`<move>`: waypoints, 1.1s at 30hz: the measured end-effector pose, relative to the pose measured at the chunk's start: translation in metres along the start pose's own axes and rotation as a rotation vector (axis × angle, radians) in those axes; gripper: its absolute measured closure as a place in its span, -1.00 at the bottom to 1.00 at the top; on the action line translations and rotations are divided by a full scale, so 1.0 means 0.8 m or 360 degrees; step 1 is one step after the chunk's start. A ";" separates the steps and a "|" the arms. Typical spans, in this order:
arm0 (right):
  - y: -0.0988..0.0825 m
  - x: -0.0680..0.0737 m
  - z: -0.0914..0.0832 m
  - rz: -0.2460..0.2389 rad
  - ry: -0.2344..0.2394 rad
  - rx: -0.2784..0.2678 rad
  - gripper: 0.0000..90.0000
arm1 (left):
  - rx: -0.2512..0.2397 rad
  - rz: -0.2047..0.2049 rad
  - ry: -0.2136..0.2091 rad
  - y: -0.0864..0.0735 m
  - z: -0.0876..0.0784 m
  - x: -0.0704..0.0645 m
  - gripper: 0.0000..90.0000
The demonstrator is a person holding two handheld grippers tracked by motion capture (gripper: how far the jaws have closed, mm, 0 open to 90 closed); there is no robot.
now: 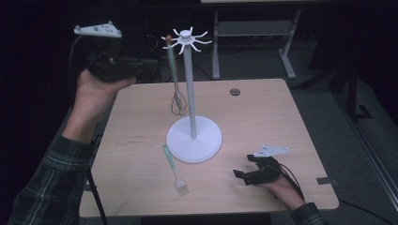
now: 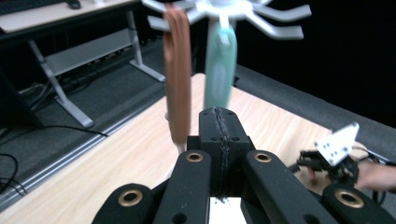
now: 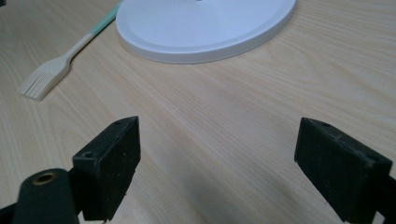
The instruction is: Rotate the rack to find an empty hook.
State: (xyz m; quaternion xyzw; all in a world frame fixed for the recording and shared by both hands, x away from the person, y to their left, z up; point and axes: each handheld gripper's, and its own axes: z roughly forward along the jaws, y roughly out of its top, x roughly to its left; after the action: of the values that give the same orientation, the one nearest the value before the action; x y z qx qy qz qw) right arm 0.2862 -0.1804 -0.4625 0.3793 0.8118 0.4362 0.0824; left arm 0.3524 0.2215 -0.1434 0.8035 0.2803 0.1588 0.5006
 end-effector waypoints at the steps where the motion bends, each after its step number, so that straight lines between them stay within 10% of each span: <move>1: 0.000 0.000 0.000 0.0000 0.0000 0.0000 -0.68 | 0.0000 0.0000 0.0000 0.000 0.000 0.000 0.99; 20: -0.001 0.000 0.004 -0.0016 -0.0005 0.0024 -0.68 | 0.0153 0.0011 -0.0019 -0.131 0.028 -0.019 0.99; 33: -0.001 0.000 0.005 -0.0021 -0.0006 0.0026 -0.68 | 0.0237 -0.0102 -0.0061 -0.227 0.062 -0.028 1.00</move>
State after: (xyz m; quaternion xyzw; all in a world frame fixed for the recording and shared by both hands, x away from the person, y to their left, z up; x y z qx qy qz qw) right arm 0.2874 -0.1781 -0.4658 0.3753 0.8177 0.4283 0.0838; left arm 0.3081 0.2343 -0.3272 0.8321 0.3073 0.1060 0.4495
